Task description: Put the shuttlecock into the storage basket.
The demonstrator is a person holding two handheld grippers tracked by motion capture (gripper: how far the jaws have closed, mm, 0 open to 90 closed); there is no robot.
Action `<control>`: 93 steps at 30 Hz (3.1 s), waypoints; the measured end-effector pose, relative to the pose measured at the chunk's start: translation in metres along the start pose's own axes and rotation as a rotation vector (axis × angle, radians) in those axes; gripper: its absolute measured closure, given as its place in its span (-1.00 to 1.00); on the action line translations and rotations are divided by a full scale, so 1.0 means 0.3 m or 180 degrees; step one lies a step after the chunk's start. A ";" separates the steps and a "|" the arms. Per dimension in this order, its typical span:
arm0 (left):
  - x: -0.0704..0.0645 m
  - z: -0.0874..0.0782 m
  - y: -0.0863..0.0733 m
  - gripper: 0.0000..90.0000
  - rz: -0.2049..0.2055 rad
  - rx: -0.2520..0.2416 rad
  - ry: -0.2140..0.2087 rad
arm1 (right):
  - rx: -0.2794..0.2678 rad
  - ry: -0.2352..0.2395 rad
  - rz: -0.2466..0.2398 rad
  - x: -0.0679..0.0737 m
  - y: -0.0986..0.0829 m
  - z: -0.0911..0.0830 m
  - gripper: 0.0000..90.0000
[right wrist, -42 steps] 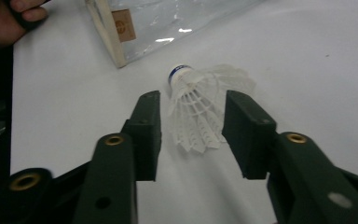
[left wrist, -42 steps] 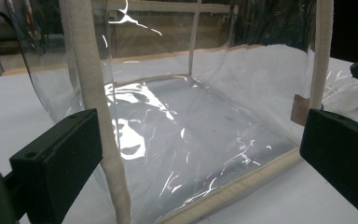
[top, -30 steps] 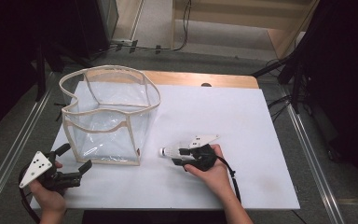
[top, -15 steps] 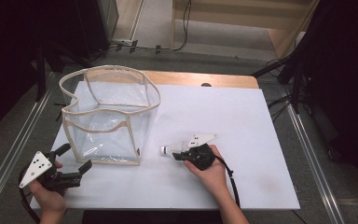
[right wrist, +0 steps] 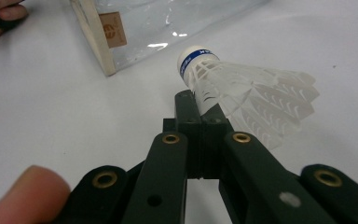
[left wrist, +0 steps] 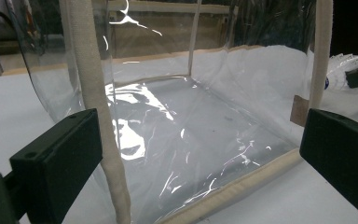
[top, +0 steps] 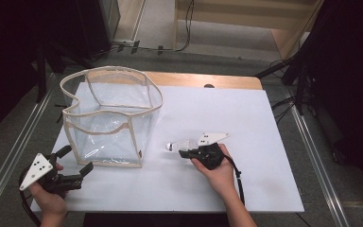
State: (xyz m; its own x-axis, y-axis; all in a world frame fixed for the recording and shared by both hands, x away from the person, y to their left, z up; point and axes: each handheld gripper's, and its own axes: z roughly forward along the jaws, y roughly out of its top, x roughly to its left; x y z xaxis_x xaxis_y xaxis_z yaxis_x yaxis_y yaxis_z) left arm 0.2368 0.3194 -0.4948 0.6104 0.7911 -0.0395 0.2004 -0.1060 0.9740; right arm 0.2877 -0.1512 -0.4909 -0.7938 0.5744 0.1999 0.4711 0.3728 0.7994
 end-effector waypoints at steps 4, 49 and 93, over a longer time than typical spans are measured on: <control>0.000 0.000 0.000 -1.00 0.0003 -0.0002 -0.0001 | -0.0036 -0.0020 -0.0023 -0.004 0.016 -0.019 0.95; 0.000 -0.001 0.000 -1.00 -0.0004 -0.0003 -0.0005 | -0.0306 -0.0146 -0.0199 -0.023 0.195 -0.146 0.95; 0.001 -0.001 0.001 -1.00 -0.0005 0.0000 -0.0007 | -0.0602 -0.0241 -0.0405 -0.016 0.417 -0.228 0.95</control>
State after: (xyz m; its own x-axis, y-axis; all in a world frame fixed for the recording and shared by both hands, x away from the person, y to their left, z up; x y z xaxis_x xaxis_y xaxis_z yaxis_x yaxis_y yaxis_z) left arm 0.2368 0.3196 -0.4946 0.6117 0.7900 -0.0415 0.2015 -0.1048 0.9739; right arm 0.3242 -0.1571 -0.3530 -0.8076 0.5873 0.0534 0.2830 0.3066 0.9088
